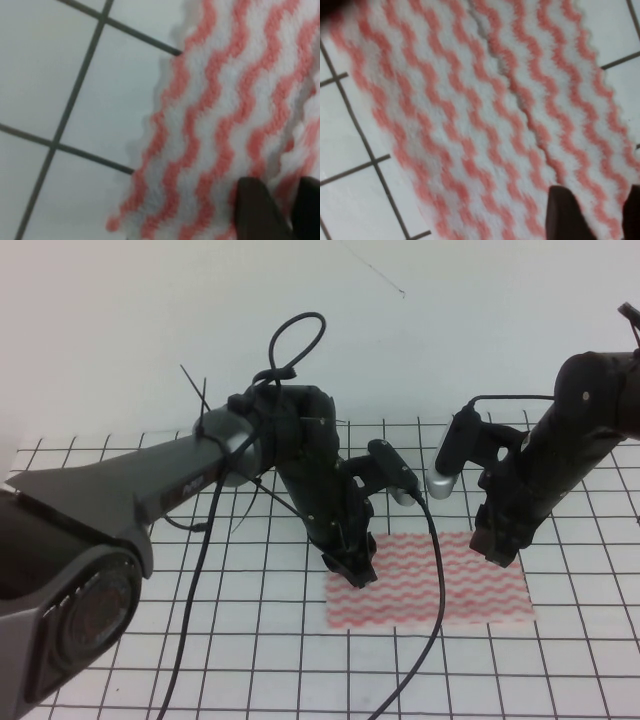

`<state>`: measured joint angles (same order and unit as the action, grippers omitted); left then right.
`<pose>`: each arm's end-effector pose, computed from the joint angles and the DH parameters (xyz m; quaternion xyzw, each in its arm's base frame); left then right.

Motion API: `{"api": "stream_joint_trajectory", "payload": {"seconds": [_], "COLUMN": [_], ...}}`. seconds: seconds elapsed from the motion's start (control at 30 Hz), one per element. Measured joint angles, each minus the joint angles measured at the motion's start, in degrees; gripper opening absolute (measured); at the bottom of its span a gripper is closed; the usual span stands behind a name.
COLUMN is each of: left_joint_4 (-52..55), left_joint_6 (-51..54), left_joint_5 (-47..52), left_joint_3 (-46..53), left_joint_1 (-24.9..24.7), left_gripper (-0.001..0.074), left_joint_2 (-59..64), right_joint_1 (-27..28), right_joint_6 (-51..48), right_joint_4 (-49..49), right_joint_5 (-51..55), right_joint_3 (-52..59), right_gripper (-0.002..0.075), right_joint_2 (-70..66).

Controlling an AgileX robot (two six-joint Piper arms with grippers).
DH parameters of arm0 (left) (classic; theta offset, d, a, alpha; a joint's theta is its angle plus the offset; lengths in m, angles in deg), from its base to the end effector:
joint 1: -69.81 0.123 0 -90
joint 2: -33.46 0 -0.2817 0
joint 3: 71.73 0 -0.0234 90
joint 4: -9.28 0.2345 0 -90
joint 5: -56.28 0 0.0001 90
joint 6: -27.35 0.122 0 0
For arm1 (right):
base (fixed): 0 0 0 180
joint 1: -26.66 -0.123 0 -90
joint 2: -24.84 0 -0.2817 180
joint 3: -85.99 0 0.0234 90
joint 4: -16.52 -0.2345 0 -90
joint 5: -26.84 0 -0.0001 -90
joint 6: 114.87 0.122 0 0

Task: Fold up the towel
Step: 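Fold the patterned cloth into a small square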

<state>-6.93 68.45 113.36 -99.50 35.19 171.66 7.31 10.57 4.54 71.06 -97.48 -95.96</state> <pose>0.3669 -0.2881 0.1355 0.5540 0.8158 -0.1197 0.1146 0.3741 0.1501 0.1640 -0.5405 0.8218 0.0317 0.1773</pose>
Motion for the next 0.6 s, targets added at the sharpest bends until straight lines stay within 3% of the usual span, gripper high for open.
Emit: {"api": "stream_joint_trajectory", "payload": {"seconds": [0.27,0.43,0.6], "left_joint_4": [-1.51,-2.15,-3.37], "left_joint_6": [-0.28,-0.04,0.07], "left_joint_5": [0.18,0.18,0.36], "left_joint_3": [-0.22,-0.31,-1.2], "left_joint_1": [-0.05,-0.05,-0.05], "left_gripper": [0.0172,0.0046,0.0006], "left_joint_2": [0.79,0.89,1.01], "right_joint_1": [0.0,0.0,0.0], "right_joint_6": [0.04,0.04,0.13], "right_joint_4": [0.0,0.0,0.0], "right_joint_5": [0.0,0.0,0.0], "right_joint_3": [0.0,0.0,0.0], "right_gripper": [0.0257,0.0257,0.0257], "right_joint_2": [0.1,0.1,0.17]}}
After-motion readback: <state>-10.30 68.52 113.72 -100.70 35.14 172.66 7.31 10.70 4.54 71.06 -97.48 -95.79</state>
